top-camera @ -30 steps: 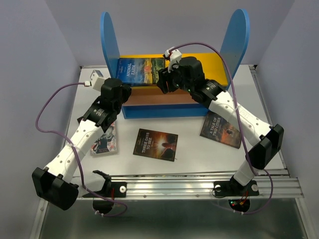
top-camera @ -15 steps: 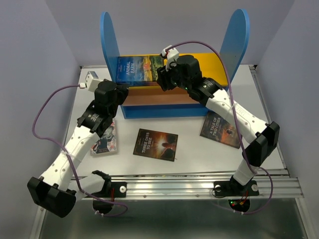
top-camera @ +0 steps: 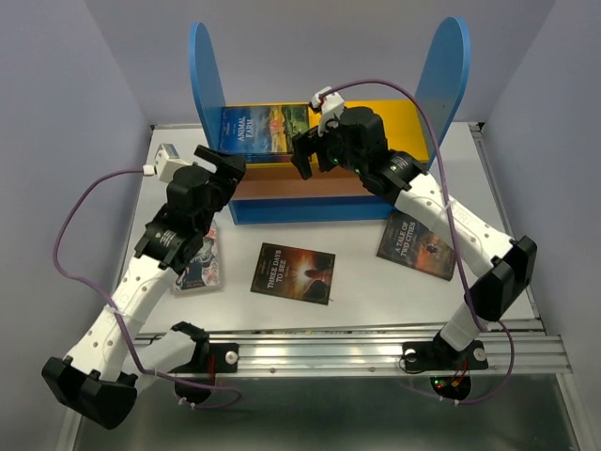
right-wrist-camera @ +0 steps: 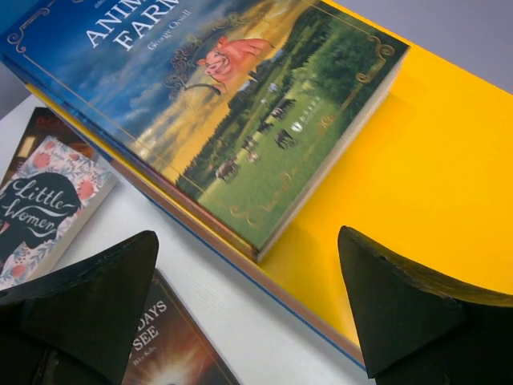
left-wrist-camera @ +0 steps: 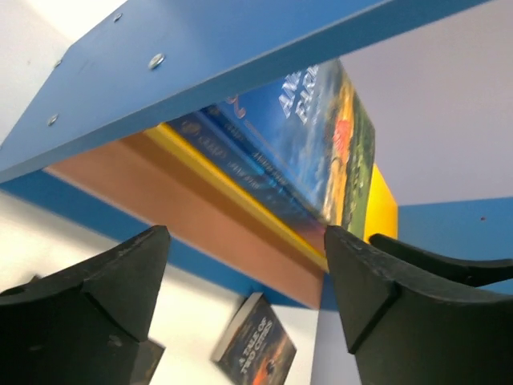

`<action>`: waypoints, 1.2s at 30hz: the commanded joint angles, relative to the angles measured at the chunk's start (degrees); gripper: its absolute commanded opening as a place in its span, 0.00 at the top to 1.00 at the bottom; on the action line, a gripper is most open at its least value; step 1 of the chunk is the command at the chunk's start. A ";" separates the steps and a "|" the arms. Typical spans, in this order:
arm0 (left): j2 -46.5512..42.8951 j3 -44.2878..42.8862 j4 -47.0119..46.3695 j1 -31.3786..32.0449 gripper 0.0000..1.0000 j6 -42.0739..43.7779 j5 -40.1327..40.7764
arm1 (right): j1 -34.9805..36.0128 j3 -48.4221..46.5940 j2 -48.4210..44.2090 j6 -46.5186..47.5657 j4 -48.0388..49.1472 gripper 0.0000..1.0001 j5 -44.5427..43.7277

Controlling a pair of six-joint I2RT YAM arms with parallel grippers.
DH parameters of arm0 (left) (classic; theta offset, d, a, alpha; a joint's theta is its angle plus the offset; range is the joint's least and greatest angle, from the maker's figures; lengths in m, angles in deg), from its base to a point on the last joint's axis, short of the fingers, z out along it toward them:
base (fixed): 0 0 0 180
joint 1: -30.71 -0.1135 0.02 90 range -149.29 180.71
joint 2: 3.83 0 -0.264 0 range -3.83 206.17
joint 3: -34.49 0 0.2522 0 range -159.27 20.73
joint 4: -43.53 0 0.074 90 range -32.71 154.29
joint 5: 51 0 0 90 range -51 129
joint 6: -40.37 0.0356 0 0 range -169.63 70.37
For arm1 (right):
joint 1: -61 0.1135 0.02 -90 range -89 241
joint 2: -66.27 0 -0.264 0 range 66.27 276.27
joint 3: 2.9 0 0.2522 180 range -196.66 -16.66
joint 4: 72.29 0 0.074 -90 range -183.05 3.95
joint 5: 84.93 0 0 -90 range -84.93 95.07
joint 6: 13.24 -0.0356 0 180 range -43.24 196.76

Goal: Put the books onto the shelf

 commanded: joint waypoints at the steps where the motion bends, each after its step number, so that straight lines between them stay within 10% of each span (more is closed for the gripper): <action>1: -5.41 2.78 3.15 -0.23 0.02 3.44 -3.22 | 0.16 3.93 -9.93 -2.10 3.24 0.00 -6.92; 9: -10.17 14.36 10.71 -0.14 0.01 5.55 -11.13 | 0.16 25.53 -27.70 -16.60 -1.75 0.00 -15.82; 16: -8.68 25.45 11.07 0.12 0.01 5.56 -19.04 | 0.16 38.81 -35.10 -22.06 -6.77 0.00 -4.69; 36: 8.20 33.81 3.95 10.67 0.01 5.91 -29.34 | 0.16 42.27 -7.69 -19.60 13.52 0.00 9.58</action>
